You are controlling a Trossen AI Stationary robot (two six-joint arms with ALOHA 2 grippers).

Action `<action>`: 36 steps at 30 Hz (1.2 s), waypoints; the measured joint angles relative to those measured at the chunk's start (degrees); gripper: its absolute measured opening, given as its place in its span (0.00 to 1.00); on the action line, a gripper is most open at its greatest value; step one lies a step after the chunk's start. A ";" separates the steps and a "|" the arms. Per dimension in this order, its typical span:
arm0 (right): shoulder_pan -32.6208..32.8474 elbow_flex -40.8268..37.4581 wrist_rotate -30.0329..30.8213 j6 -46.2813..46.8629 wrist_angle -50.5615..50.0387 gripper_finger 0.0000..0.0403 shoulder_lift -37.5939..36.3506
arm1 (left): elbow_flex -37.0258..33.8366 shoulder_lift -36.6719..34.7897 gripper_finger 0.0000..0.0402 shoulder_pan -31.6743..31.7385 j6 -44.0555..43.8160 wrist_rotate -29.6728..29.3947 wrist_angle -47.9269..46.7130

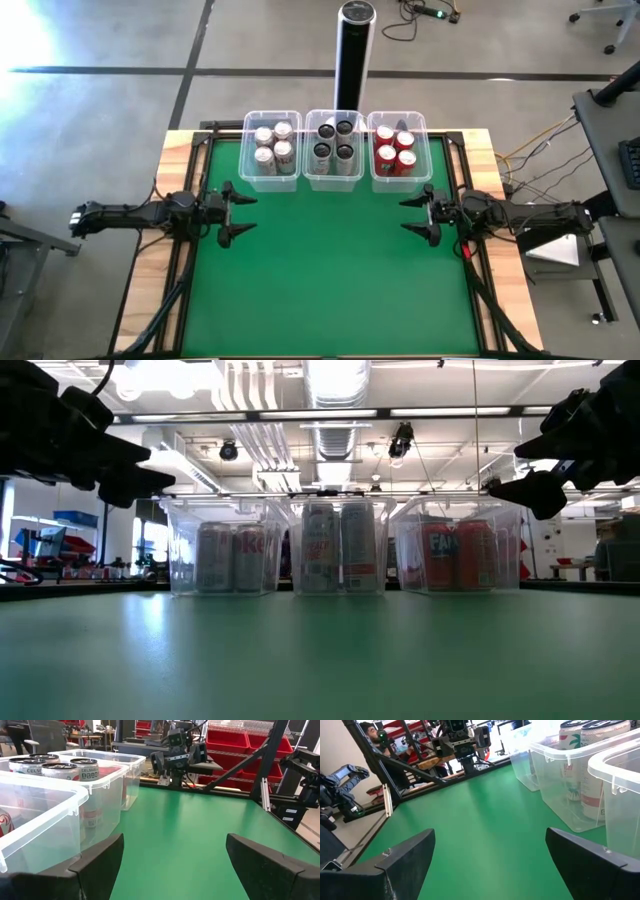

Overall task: Sort soda cans
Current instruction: Return to Home Position

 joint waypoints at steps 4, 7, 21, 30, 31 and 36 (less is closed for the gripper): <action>0.00 0.02 0.01 0.00 0.02 0.93 0.00 | 0.00 0.40 0.84 0.00 0.01 -0.02 0.04; 0.00 0.02 0.02 0.00 0.04 0.93 0.00 | 0.00 0.73 0.84 0.00 0.01 -0.07 0.04; 0.00 0.07 0.04 0.00 0.07 0.93 0.00 | 0.00 1.81 0.84 0.00 0.00 -0.10 0.11; -0.01 0.07 0.06 0.00 0.09 0.93 0.00 | 0.00 2.56 0.84 0.00 0.01 -0.10 0.13; 0.00 0.07 0.06 0.00 0.09 0.93 0.00 | 0.00 2.63 0.84 0.00 0.01 -0.09 0.15; -0.01 0.07 0.06 0.00 0.09 0.93 0.00 | 0.00 2.97 0.84 0.00 0.01 -0.09 0.15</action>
